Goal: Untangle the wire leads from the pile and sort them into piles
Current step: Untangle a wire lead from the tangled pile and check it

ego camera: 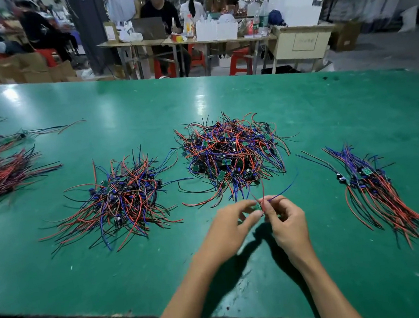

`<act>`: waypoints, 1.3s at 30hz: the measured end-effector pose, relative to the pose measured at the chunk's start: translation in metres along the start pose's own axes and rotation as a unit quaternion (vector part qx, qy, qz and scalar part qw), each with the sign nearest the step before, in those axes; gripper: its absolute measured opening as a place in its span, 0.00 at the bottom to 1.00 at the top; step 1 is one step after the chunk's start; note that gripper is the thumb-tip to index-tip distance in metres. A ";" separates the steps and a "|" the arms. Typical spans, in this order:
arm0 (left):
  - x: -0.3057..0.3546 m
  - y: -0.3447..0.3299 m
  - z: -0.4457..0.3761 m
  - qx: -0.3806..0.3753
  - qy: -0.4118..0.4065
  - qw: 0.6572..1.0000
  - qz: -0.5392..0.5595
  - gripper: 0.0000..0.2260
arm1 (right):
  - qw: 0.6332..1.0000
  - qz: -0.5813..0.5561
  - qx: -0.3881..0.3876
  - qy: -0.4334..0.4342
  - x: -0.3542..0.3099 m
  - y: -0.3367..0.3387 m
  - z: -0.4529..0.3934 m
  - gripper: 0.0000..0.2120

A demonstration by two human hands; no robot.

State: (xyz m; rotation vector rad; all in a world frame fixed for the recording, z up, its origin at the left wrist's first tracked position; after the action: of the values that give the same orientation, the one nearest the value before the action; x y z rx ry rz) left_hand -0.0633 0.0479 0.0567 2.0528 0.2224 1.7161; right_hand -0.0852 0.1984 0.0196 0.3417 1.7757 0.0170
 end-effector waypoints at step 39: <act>-0.029 0.286 0.030 0.504 0.025 0.846 -0.172 0.12 | 0.996 0.040 0.036 -0.065 0.003 0.011 0.006 0.09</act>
State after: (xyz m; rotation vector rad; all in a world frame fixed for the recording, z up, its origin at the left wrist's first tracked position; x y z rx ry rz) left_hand -0.0864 -0.2237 0.1527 2.3642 1.7094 1.5417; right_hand -0.0780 0.2090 0.0172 0.4573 1.6348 -0.0123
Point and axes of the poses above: each hand's wrist, its own z-axis away from the middle knuckle, its own y-axis out of the back of the hand, x = y × z, the point moved 9 cm from there along -z, towards the middle knuckle, and after that the axes turned 10 degrees about z, right-handed, at the moved point
